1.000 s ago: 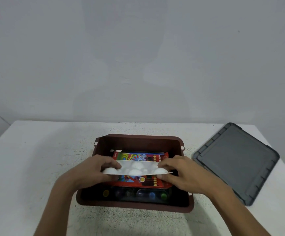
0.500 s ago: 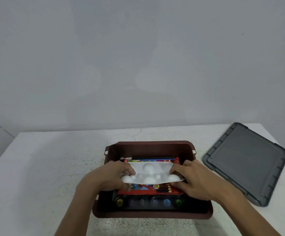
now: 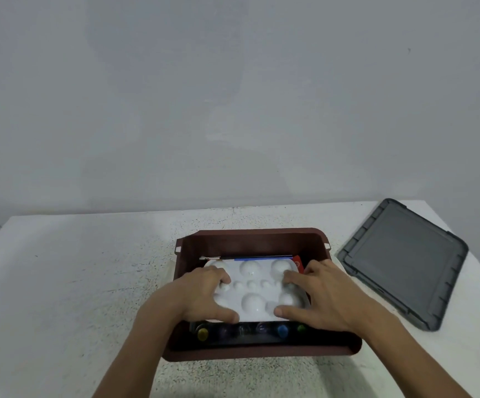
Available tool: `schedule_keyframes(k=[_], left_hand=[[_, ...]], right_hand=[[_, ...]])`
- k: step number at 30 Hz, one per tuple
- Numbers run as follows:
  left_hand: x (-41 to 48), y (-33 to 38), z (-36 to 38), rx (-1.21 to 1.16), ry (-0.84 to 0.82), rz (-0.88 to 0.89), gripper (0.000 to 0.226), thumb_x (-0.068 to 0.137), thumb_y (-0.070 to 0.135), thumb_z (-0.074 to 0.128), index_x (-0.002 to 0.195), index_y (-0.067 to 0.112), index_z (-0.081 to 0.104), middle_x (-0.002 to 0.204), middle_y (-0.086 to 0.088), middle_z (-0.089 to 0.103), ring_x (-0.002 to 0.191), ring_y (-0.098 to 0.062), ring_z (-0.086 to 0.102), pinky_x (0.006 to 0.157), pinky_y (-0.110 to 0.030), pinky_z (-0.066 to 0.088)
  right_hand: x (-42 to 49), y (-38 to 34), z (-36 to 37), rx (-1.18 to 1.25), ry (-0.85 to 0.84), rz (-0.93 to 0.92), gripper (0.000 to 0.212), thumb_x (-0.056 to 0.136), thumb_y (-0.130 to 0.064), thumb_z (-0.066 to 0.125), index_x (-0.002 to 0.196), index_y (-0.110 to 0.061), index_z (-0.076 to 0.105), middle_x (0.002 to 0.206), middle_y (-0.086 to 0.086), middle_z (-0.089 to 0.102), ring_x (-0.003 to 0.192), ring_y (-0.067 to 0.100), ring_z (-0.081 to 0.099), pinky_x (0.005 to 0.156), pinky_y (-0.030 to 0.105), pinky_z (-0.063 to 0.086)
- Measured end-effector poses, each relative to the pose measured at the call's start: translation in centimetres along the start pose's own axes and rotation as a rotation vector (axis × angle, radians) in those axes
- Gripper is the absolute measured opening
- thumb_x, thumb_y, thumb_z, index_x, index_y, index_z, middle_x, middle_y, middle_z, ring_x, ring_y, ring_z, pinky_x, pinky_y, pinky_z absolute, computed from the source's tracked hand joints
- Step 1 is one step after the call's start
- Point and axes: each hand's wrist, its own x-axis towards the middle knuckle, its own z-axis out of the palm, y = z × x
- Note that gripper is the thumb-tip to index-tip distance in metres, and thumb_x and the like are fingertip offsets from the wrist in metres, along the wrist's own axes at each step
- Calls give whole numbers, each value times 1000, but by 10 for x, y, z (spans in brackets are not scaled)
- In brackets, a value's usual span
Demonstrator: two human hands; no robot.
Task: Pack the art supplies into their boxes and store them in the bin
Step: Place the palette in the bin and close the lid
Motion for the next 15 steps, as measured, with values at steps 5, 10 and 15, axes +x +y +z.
schedule_keyframes(k=[5, 10, 15], left_hand=[[1, 0, 1, 43, 14, 6, 58, 89, 42, 66, 140, 25, 43, 142, 3, 44, 123, -15, 44, 95, -24, 35], [2, 4, 9, 84, 97, -15, 55, 87, 42, 65, 135, 25, 46, 140, 8, 41, 118, -17, 49, 95, -26, 37], [4, 5, 27, 77, 242, -14, 51, 85, 42, 62, 131, 22, 50, 138, 6, 34, 121, -15, 44, 98, -23, 38]], right_hand=[[-1, 1, 10, -26, 96, -19, 68, 81, -79, 23, 125, -37, 54, 96, -7, 65, 97, 13, 49, 93, 27, 32], [1, 3, 20, -6, 139, -21, 61, 82, -76, 31, 118, -34, 57, 101, -12, 69, 91, 12, 47, 94, 30, 35], [4, 4, 24, -21, 163, -31, 61, 84, -77, 27, 113, -34, 59, 112, -18, 65, 87, 11, 46, 91, 32, 36]])
